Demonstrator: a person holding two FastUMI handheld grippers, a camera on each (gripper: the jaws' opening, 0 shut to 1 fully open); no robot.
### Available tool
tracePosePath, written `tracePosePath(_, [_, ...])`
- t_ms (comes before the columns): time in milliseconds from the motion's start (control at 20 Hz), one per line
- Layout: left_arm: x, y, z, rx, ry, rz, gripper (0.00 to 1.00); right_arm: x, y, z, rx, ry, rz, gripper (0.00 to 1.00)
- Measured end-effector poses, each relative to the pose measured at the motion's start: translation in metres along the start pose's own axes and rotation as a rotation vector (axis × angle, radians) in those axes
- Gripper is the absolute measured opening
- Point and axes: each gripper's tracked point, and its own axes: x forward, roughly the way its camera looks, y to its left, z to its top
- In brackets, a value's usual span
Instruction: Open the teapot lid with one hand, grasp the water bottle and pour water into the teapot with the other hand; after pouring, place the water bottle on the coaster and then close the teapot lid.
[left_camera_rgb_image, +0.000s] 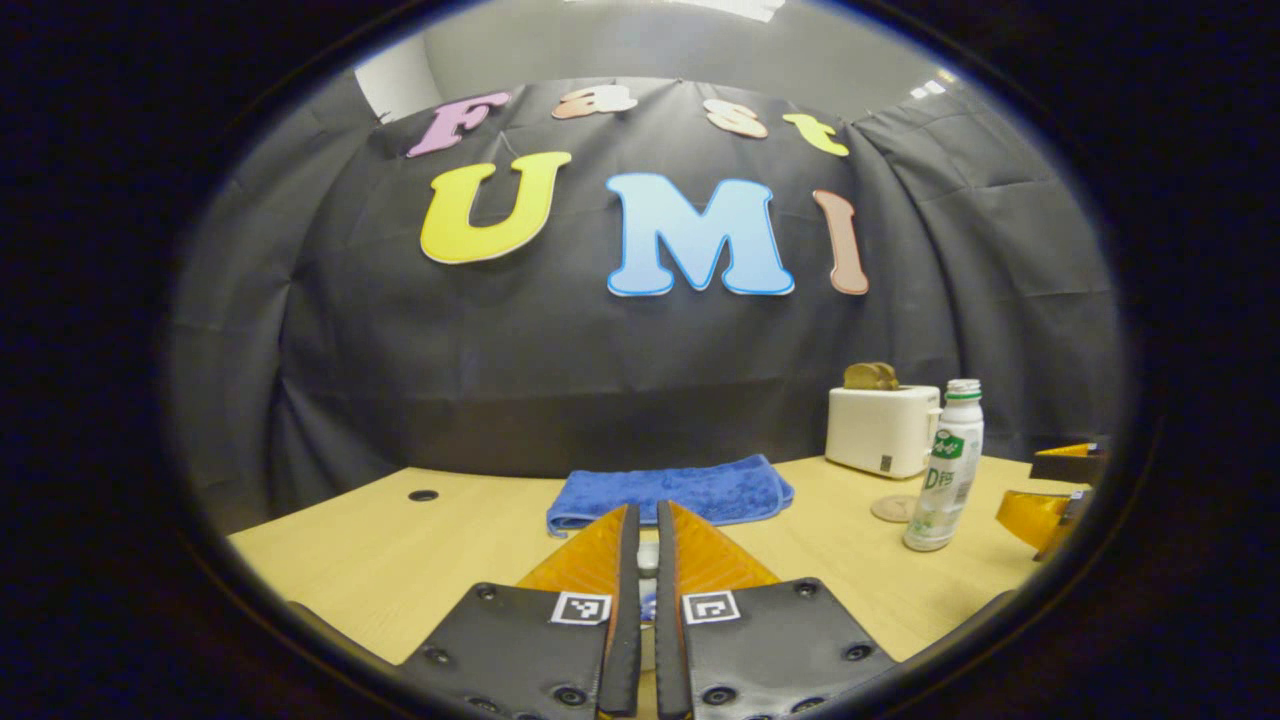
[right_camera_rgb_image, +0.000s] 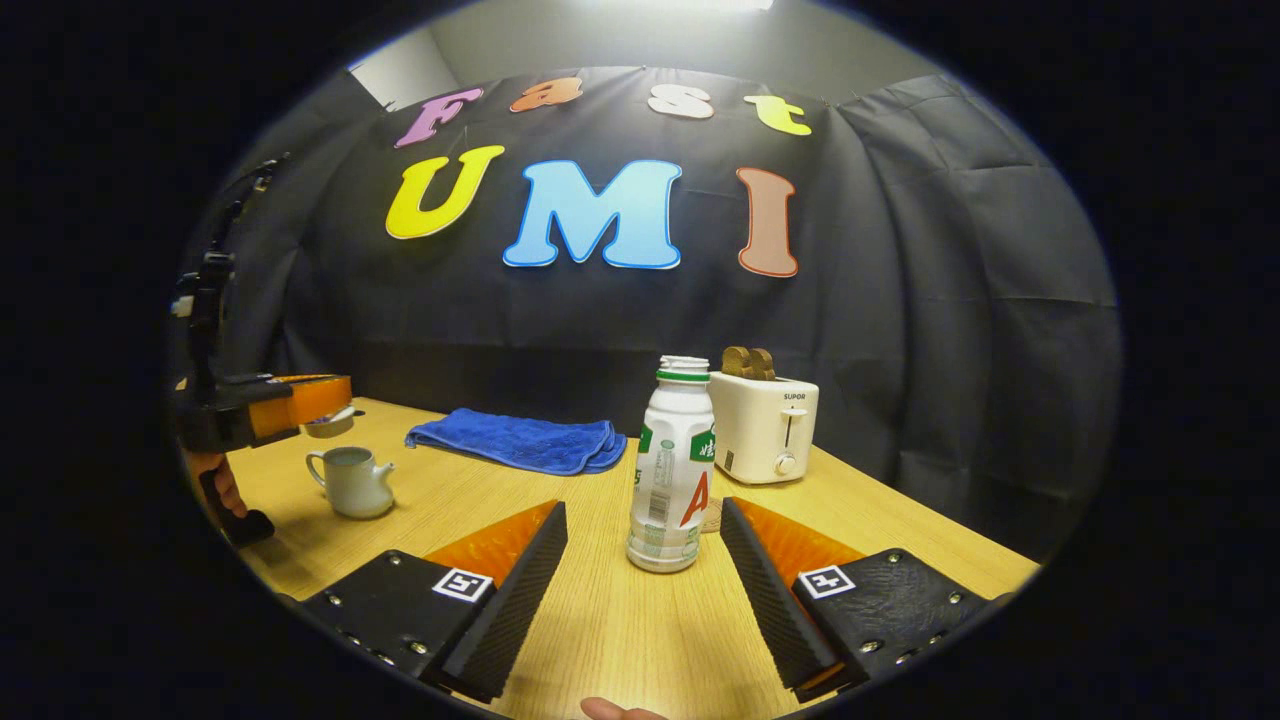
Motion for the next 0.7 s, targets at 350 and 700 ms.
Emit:
tracePosePath(350, [-0.028, -0.006, 0.006, -0.006, -0.040, -0.019, 0.17, 0.046, -0.015, 0.008, 0.013, -0.002, -0.051, 0.94])
tracePosePath(700, [-0.027, -0.005, -0.003, -0.049, -0.009, -0.028, 0.17, 0.081, -0.027, -0.010, 0.005, 0.056, -0.093, 0.95])
